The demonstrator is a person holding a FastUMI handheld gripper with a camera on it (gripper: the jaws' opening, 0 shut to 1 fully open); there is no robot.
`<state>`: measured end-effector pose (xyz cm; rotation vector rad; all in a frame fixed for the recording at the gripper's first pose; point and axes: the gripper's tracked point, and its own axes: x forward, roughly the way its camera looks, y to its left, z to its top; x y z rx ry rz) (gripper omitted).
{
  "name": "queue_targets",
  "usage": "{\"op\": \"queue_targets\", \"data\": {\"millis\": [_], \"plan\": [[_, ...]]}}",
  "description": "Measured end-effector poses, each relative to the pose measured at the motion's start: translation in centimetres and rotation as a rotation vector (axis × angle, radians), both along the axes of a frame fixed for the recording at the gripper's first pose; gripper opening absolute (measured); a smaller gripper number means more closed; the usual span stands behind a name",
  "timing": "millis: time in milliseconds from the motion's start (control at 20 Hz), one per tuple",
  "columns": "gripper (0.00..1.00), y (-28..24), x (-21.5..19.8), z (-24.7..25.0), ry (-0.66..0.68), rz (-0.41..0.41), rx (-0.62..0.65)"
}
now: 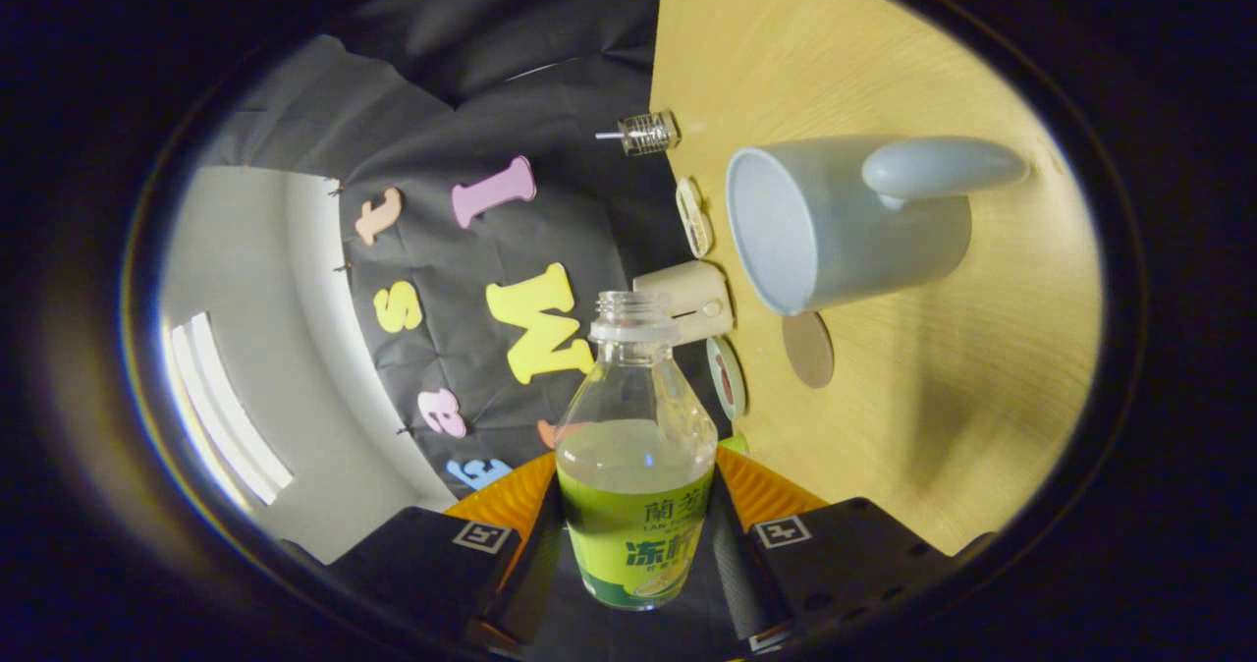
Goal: Take the bottle from table, then pour the juice into the cup, finally place the bottle on the coaster
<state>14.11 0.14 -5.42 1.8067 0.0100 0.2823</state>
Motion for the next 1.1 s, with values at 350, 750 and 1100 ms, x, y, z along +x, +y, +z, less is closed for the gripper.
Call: {"op": "queue_targets", "data": {"millis": [350,750,1100], "plan": [[0.75,-0.1,-0.2,0.2,0.009,0.029,0.118],[0.75,-0.7,0.2,1.8,0.005,0.025,0.233],[0.75,-0.8,0.1,2.1,-0.002,0.048,0.279]]}}
